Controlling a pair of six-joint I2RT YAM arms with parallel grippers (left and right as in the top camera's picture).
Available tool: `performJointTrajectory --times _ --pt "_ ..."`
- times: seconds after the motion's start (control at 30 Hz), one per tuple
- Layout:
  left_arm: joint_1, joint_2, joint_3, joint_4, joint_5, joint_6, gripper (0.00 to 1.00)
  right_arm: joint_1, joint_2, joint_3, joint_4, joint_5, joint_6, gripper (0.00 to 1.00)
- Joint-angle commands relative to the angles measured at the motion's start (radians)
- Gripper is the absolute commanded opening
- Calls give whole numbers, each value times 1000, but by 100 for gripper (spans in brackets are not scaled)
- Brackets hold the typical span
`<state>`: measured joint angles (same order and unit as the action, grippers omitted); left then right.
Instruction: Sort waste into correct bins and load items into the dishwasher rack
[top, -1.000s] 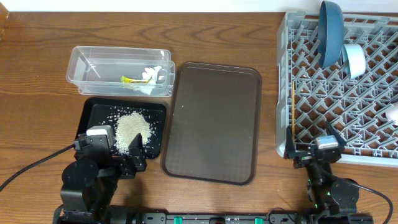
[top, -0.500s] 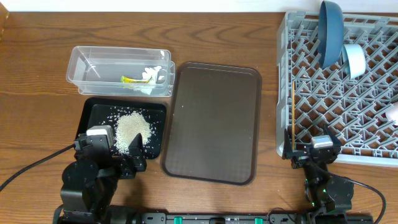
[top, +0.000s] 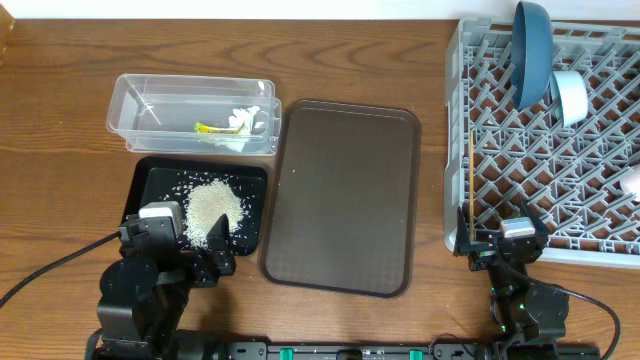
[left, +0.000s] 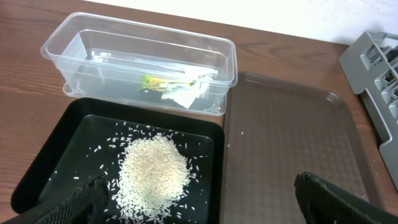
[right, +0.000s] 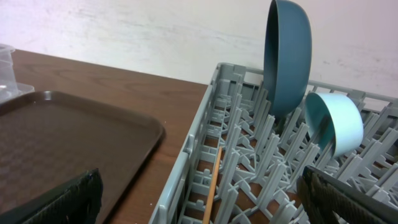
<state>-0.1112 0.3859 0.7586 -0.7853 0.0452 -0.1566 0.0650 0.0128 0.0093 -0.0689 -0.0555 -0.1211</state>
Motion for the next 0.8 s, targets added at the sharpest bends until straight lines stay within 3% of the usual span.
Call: performJointTrajectory --times 0.0,0.77 --pt "5 -2 -6 0 -9 6 98 8 -8 -4 -1 6 -11 99" --pt "14 -4 -18 -29 -13 7 98 8 -8 -4 -1 6 -11 99"
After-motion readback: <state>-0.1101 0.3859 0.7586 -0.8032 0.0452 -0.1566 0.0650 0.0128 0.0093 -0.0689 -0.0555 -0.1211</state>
